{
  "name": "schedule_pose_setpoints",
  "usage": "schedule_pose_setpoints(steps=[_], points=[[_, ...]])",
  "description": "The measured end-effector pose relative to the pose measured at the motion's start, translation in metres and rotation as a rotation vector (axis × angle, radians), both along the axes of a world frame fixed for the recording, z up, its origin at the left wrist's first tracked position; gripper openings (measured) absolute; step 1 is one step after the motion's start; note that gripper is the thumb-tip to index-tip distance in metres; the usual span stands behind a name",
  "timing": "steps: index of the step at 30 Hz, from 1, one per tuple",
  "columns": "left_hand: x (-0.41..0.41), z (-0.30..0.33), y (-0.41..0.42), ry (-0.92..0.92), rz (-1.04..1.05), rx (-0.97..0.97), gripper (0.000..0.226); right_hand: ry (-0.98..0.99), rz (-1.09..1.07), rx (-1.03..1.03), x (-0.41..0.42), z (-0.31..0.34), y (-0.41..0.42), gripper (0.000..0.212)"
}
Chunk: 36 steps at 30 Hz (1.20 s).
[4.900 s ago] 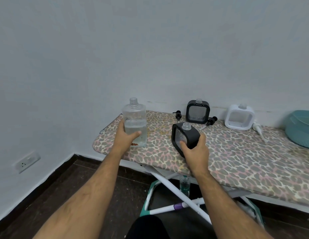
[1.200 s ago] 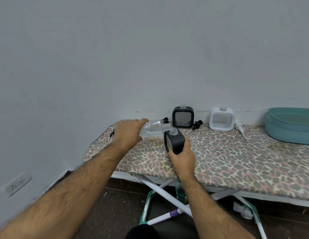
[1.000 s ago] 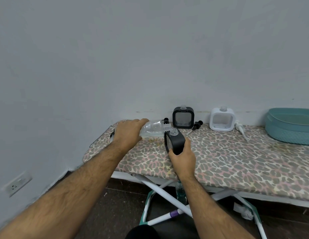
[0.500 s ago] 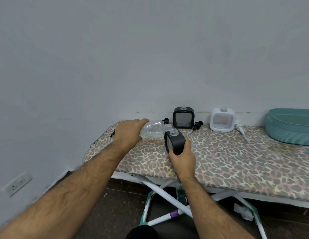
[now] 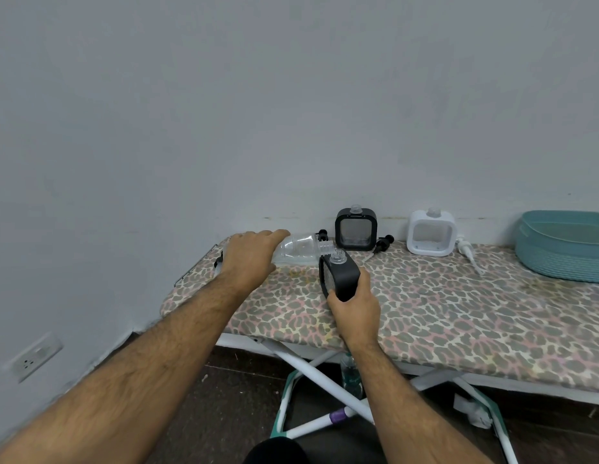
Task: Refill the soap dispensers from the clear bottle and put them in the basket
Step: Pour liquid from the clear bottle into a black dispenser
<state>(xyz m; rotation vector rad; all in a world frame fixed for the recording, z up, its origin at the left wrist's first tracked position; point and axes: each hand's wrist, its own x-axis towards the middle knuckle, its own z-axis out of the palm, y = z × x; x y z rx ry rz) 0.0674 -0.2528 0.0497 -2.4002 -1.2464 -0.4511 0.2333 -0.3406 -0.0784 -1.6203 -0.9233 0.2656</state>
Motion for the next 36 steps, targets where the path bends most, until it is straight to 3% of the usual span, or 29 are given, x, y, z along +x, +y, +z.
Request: schedule_pose_setpoints(steps=[36], points=[[0.0028,0.002,0.0019,0.021,0.022,0.006,0.063,0.011,0.003,0.012,0.0001,0.001,-0.0009,0.057]])
